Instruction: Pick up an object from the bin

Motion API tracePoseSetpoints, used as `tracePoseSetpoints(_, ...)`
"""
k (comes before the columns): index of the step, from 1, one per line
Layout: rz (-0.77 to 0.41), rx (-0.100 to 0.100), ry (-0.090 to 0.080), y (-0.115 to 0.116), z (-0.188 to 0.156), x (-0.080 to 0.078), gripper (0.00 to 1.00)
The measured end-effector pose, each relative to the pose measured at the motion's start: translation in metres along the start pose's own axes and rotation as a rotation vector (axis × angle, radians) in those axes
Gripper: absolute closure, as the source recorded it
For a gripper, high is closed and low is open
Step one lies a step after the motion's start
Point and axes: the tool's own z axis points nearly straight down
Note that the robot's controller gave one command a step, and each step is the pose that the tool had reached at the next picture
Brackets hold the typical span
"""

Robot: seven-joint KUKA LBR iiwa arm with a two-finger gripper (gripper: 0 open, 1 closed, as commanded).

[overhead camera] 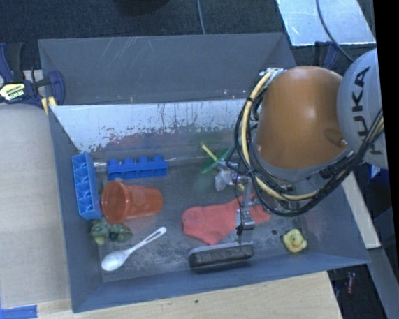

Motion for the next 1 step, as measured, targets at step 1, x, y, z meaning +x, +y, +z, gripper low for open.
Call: tracePoseSetpoints(1, 0.002, -0.001, -0.009, -0.0003, -0.0041, -0.0018, 0.00)
